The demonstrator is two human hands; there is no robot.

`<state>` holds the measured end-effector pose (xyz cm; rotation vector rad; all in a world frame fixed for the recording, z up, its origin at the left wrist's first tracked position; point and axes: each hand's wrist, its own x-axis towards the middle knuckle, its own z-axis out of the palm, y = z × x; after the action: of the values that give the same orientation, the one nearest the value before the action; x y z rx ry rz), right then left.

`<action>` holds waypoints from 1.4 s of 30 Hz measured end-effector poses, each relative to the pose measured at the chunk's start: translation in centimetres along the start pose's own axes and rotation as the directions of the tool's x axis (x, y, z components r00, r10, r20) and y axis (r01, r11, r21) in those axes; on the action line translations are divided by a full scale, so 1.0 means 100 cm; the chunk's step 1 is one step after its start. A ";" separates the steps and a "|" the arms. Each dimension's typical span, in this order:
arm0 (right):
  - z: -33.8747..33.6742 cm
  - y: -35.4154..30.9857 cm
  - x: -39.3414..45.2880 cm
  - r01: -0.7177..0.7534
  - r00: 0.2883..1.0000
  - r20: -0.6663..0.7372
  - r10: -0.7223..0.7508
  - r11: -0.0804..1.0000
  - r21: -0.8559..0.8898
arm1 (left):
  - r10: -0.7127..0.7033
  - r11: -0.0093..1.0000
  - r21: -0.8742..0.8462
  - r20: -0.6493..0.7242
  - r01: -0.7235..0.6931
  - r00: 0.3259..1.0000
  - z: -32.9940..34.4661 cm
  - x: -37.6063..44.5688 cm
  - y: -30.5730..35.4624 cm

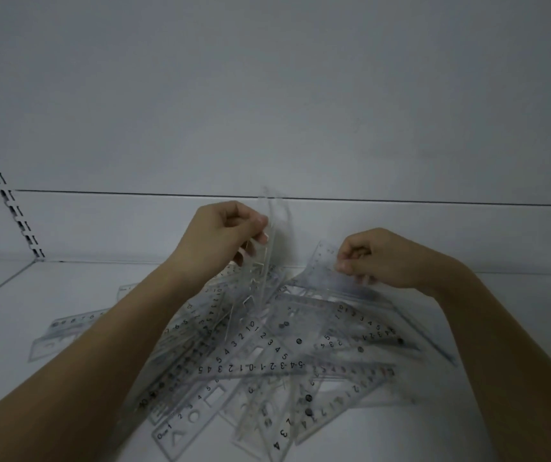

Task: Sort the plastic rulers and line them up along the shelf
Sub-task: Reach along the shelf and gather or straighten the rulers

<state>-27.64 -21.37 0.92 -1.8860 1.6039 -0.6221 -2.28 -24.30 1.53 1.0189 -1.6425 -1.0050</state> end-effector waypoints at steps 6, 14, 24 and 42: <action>0.006 -0.009 0.000 0.038 0.999 -0.045 -0.031 0.982 0.184 | 0.076 0.991 -0.105 -0.053 -0.081 0.996 -0.007 -0.002 0.008; 0.013 -0.019 0.002 0.118 0.989 -0.121 -0.085 0.945 0.304 | 0.088 0.968 -0.213 -0.216 -0.135 0.972 -0.013 -0.006 0.029; 0.025 -0.033 -0.004 0.226 0.970 -0.160 -0.185 0.927 0.298 | -0.017 1.000 -0.022 -0.278 0.012 0.960 -0.029 -0.022 0.054; 0.084 -0.099 -0.015 0.342 0.935 -0.157 -0.319 0.928 0.150 | -0.090 0.603 0.780 -0.143 0.168 0.986 -0.135 -0.156 0.029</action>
<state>-15.09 -17.71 1.72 -2.0328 1.2627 -1.0147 13.69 -10.96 3.06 1.7611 -1.9978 -0.2387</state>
